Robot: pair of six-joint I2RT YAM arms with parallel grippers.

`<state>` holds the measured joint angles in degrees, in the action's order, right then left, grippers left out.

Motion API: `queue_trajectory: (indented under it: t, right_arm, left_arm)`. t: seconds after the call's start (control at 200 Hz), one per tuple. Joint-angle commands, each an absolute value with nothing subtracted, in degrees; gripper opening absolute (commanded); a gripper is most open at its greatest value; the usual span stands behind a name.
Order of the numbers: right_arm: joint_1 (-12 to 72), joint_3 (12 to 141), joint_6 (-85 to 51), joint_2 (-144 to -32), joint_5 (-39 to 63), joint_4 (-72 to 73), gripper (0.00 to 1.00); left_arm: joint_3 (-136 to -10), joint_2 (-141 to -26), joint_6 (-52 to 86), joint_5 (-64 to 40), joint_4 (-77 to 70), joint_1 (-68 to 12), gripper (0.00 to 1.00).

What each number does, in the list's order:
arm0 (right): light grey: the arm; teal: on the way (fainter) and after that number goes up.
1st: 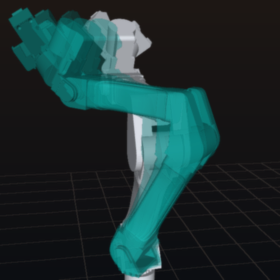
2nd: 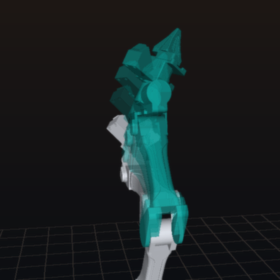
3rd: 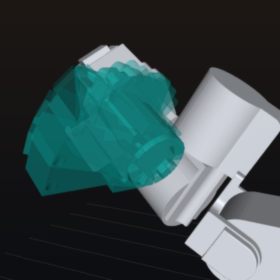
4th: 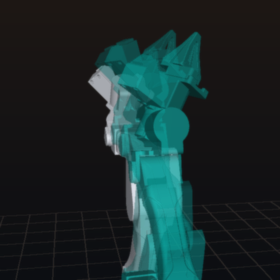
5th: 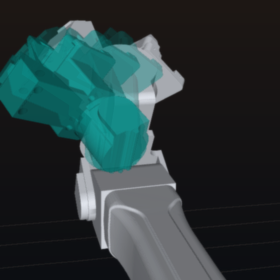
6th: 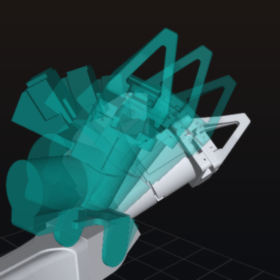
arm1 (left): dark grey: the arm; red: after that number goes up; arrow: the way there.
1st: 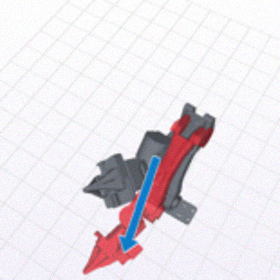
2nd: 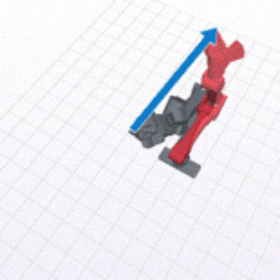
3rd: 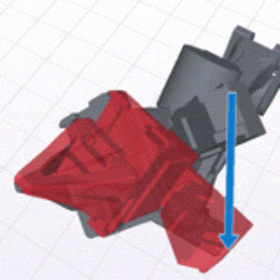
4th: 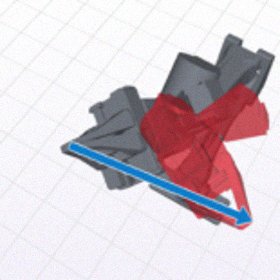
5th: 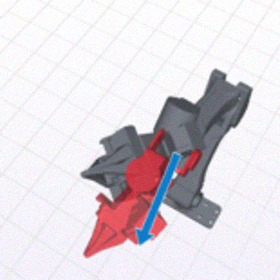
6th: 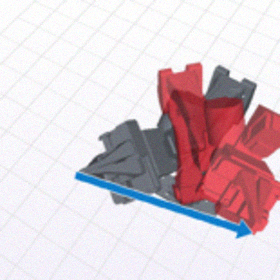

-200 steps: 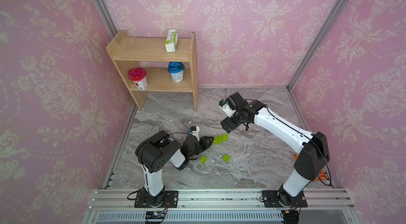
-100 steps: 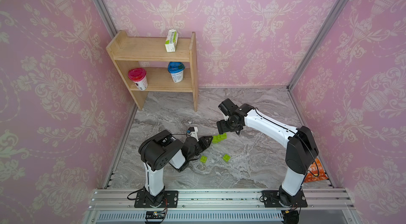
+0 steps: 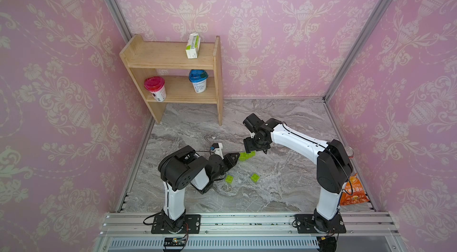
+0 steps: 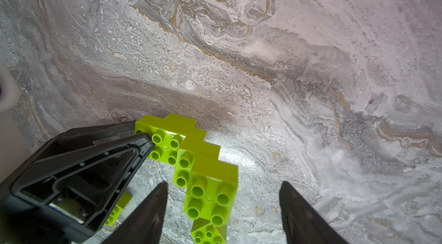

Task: Assemble the letter v with lego
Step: Assemble the lego brick with the lego brick.

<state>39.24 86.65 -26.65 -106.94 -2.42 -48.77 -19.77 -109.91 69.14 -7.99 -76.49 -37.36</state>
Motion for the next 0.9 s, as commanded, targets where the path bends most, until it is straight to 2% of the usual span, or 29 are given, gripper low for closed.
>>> queue_trajectory:
  t: [0.0, 0.535, 0.741, 0.896]
  right_arm:
    - [39.9, 86.2, -27.1, -108.1, -3.0, -50.0, 0.74]
    - [40.4, 87.1, -26.6, -111.5, -3.3, -50.2, 0.73]
    - [40.6, 89.5, -25.7, -106.5, -4.8, -51.2, 0.77]
    - [41.4, 85.4, -24.3, -98.8, -5.7, -51.0, 0.79]
  left_arm:
    - [-18.7, -111.6, 69.3, -6.1, -72.7, -37.8, 0.21]
    - [-18.7, -111.7, 69.3, -6.2, -72.9, -37.8, 0.21]
    - [-18.9, -111.6, 69.3, -6.1, -72.8, -37.8, 0.21]
    - [-19.2, -111.3, 68.8, -5.7, -71.8, -37.8, 0.21]
